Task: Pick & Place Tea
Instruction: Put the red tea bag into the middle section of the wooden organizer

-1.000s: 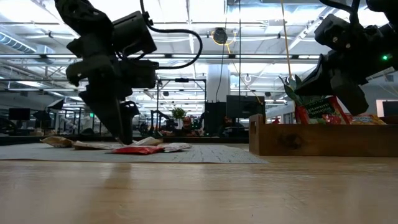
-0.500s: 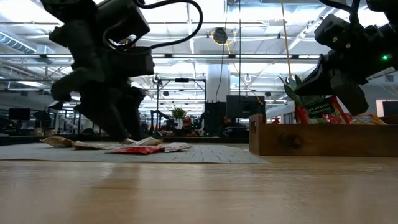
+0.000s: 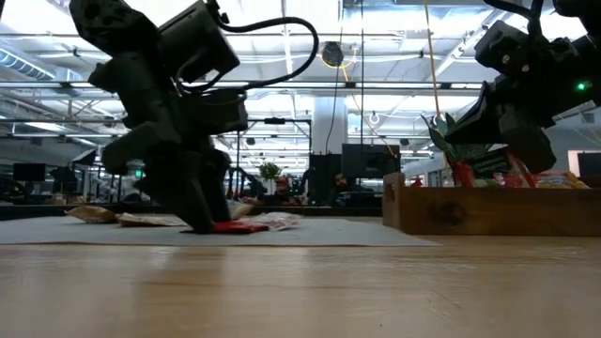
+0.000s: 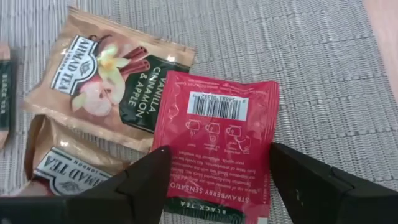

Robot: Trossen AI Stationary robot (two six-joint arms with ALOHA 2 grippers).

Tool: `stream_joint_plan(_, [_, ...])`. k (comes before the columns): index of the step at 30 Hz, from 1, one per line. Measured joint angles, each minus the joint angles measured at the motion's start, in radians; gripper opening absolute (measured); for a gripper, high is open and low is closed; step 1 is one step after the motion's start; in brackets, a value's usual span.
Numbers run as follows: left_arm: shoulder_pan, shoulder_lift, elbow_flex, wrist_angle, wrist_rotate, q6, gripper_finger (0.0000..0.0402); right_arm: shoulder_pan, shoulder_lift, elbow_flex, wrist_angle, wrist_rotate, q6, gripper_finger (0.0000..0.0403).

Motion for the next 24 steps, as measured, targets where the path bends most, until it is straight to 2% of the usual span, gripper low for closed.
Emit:
stream_joint_plan(6, [0.001, 0.006, -0.003, 0.025, 0.026, -0.001, 0.0255, 0.0, 0.0, 0.0, 0.002, 0.0, -0.002, 0.0])
stream_joint_plan(10, [-0.001, 0.003, -0.003, 0.025, 0.029, 0.011, 0.0196, 0.0, 0.0, 0.0, 0.001, 0.0, -0.002, 0.0])
stream_joint_plan(15, [0.002, 0.003, -0.001, 0.022, 0.058, 0.025, 0.0088, 0.0, 0.0, 0.0, 0.001, 0.0, -0.002, 0.0])
stream_joint_plan(18, [0.002, -0.011, 0.021, 0.009, 0.117, 0.056, 0.0022, -0.001, 0.0, 0.0, 0.009, 0.0, -0.002, 0.0])
stream_joint_plan(21, [-0.008, -0.039, 0.05, -0.02, 0.173, 0.088, 0.0011, -0.001, 0.0, 0.0, 0.039, 0.001, -0.023, 0.0])
stream_joint_plan(24, [-0.041, -0.097, 0.085, -0.011, 0.161, 0.205, 0.0006, -0.002, 0.0, 0.0, 0.105, 0.001, -0.065, 0.0])
